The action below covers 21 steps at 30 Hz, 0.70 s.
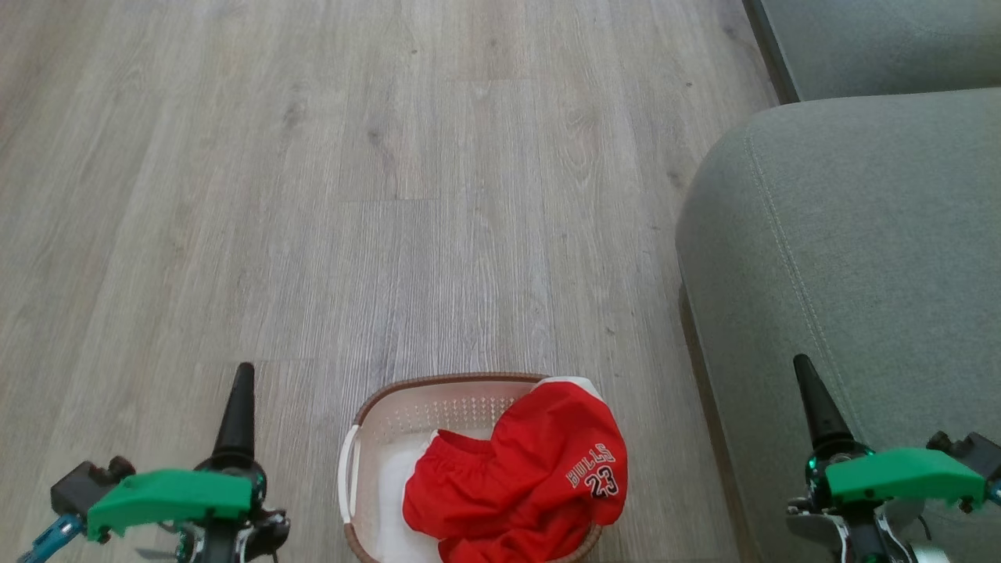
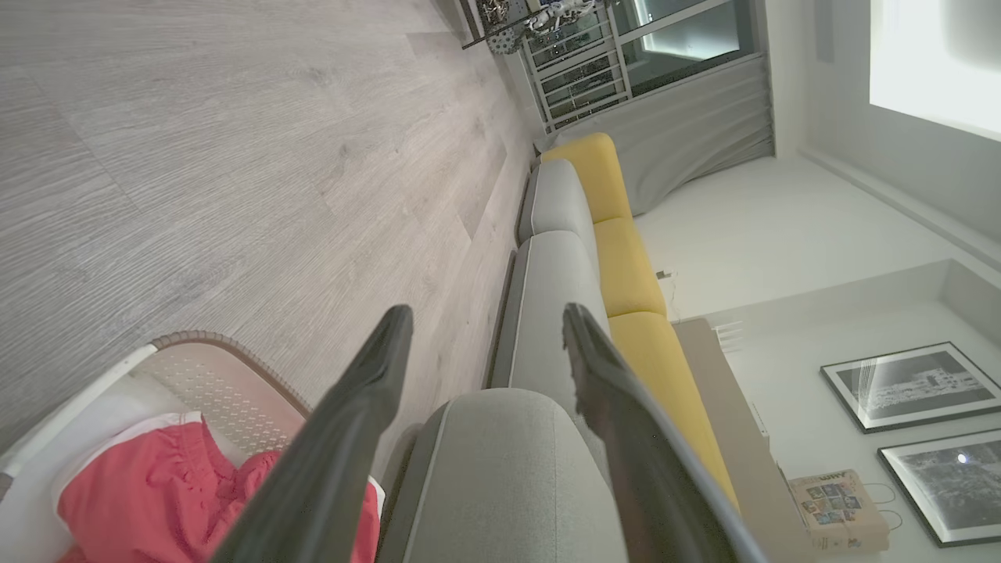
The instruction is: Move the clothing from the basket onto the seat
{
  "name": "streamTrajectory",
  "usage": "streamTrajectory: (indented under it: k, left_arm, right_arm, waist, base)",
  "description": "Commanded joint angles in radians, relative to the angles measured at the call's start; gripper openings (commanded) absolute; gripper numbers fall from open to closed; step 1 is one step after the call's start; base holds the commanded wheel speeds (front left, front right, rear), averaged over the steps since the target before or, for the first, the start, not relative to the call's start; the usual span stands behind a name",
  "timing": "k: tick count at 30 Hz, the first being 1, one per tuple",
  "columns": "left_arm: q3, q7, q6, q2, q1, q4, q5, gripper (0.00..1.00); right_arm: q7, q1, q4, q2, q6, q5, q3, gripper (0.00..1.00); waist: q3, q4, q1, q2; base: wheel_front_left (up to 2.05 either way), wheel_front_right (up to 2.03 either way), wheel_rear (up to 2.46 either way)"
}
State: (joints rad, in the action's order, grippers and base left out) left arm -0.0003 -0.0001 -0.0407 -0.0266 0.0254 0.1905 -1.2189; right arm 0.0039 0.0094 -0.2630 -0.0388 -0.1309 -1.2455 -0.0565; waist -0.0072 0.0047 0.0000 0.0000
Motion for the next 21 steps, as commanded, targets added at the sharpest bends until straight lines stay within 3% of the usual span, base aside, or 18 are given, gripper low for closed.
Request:
streamTrajectory:
  k: [1,21]
  left_arm:
    - [-0.002,-0.011,0.009,-0.011,-0.024,-0.049,0.036,1.00]
    - [-0.050,-0.067,0.064,-0.020,0.004,-0.109,0.363,1.00]
  right_arm:
    - [-0.012,-0.044,0.046,-0.007,0.000,0.032,0.011,1.00]
    - [-0.068,-0.042,0.101,-0.008,0.000,0.307,0.063,1.00]
  waist:
    - [0.000,0.000,0.0000,0.0000]
    - [-0.006,0.002,0.0000,0.0000]
  base:
    - [0.00,0.00,0.00]
    - [0.00,0.00,0.00]
